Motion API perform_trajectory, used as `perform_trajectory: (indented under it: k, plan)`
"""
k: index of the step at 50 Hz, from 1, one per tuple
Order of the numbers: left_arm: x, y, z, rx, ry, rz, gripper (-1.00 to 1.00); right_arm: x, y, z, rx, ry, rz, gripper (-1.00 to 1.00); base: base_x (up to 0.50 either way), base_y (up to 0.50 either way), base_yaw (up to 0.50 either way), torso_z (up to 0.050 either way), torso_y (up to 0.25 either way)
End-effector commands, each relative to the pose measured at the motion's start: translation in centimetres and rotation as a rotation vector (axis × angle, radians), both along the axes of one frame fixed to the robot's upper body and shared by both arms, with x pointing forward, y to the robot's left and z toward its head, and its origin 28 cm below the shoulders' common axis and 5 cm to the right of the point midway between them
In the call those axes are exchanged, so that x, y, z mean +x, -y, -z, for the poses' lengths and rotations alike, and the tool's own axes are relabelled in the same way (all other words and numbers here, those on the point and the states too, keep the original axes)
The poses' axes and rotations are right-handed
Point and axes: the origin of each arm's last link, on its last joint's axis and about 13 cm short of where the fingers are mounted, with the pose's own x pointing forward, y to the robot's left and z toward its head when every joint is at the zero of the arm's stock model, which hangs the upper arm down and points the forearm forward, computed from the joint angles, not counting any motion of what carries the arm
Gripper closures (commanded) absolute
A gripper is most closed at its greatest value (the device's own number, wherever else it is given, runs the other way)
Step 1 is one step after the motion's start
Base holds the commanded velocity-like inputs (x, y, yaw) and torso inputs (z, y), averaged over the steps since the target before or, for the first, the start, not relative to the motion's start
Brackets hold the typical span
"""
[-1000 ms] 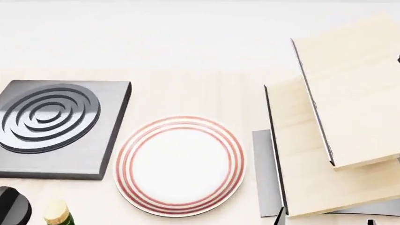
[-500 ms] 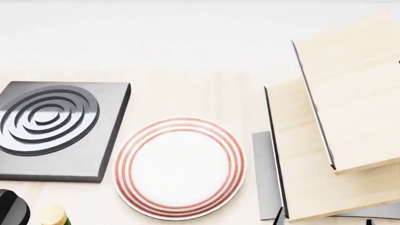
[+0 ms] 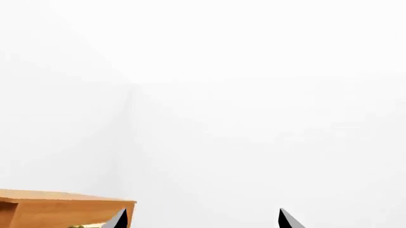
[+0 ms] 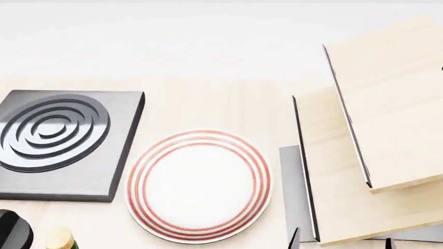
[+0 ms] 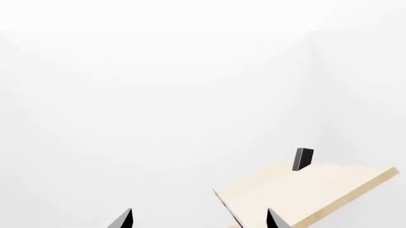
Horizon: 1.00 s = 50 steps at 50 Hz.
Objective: Pick up the akita bowl and put it on the plate.
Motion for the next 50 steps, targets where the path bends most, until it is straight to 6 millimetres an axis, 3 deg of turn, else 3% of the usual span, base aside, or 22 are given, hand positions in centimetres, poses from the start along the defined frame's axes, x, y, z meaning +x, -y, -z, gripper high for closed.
perform_trajectory:
  k: [1, 13, 25, 32, 45, 50]
  plan:
    - [-1.1, -0.8, -2.8, 0.066, 0.026, -0.064, -1.0, 0.4, -0.2, 0.3, 0.0, -0.017, -0.011, -1.0, 0.0, 0.0, 0.0, 0.0, 0.0]
    - [-2.7, -2.1, -7.2, 0.125, 0.143, -0.129, -1.0, 0.4, -0.4, 0.5, -0.001, -0.021, -0.016, -1.0, 0.0, 0.0, 0.0, 0.0, 0.0]
    - [-2.4, -4.6, -10.6, 0.166, 0.178, -0.237, -1.0, 0.4, -0.4, 0.3, 0.0, -0.019, -0.019, -1.0, 0.0, 0.0, 0.0, 0.0, 0.0]
    - [-2.4, -5.6, -14.2, 0.142, 0.073, -0.212, -1.0, 0.2, -0.4, 0.2, 0.002, -0.01, -0.017, -1.0, 0.0, 0.0, 0.0, 0.0, 0.0]
    - [-0.5, -7.5, -16.0, 0.158, -0.07, -0.28, -1.0, 0.2, -0.4, 0.2, 0.003, -0.012, -0.016, -1.0, 0.0, 0.0, 0.0, 0.0, 0.0]
    - [1.2, -9.7, -17.2, 0.143, -0.238, -0.31, -1.0, 0.2, -0.3, 0.1, 0.002, -0.008, -0.015, -1.0, 0.0, 0.0, 0.0, 0.0, 0.0]
